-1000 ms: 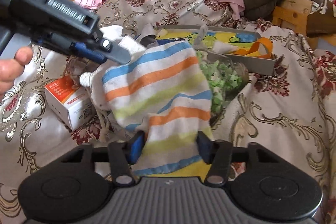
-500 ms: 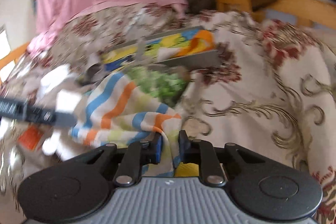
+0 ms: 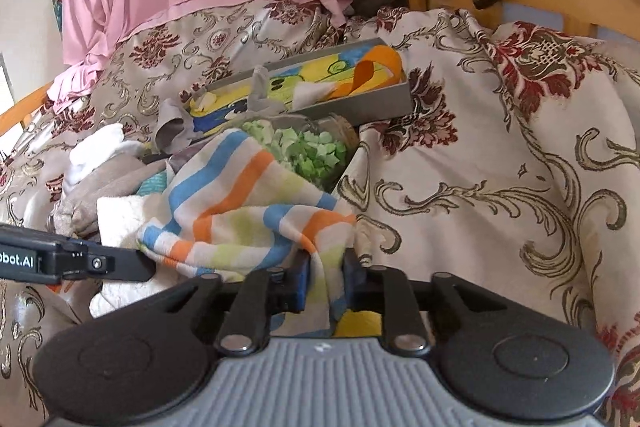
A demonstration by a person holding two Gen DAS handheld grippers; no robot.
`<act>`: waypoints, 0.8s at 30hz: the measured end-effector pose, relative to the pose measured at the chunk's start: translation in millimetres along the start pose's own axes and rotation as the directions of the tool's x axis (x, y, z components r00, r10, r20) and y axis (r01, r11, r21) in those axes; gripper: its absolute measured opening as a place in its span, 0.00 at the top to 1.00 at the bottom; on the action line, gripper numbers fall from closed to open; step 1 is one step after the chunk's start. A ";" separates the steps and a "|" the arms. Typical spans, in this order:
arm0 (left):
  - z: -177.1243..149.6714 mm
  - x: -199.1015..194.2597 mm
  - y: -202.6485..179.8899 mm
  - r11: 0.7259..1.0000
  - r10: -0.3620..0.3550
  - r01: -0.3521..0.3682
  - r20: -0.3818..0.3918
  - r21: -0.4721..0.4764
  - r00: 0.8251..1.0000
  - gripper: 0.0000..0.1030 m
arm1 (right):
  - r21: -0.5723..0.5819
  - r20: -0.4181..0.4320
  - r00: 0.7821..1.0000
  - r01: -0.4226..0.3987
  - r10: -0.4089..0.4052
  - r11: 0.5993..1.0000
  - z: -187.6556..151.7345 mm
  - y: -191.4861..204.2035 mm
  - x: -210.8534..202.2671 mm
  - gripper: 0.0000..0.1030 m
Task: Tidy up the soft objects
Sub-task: 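Grasp the striped towel with the right tool while the left tool grasps a white cloth strip, then lift the striped towel and white strip and carry them over the tray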
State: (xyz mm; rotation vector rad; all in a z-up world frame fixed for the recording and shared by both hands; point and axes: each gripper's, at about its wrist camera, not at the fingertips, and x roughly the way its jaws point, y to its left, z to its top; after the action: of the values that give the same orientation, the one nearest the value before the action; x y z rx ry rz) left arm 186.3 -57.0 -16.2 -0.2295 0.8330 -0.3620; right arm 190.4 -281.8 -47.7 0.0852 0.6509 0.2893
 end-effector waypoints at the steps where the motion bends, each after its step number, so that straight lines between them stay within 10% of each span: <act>1: 0.1 -0.1 -0.8 1.000 0.003 -0.003 0.000 -0.002 1.000 0.70 | 0.004 -0.006 1.000 -0.006 0.006 1.000 -0.2 0.0 0.4 0.68; 12: -6.1 -4.1 -14.1 0.998 0.030 -0.033 0.042 0.051 0.999 0.74 | 0.009 -0.047 0.999 -0.002 0.002 1.000 -4.0 -0.6 5.7 0.48; 24: -8.9 -0.2 -24.2 0.996 0.037 -0.041 0.047 0.079 0.998 0.74 | -0.035 -0.027 1.000 0.006 -0.006 0.999 -7.1 7.9 4.1 0.82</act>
State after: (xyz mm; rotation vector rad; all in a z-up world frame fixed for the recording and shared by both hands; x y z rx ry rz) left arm 174.1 -79.6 -13.7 -0.1467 0.7755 -0.3516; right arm 187.3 -273.2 -54.3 0.0461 0.6724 0.2963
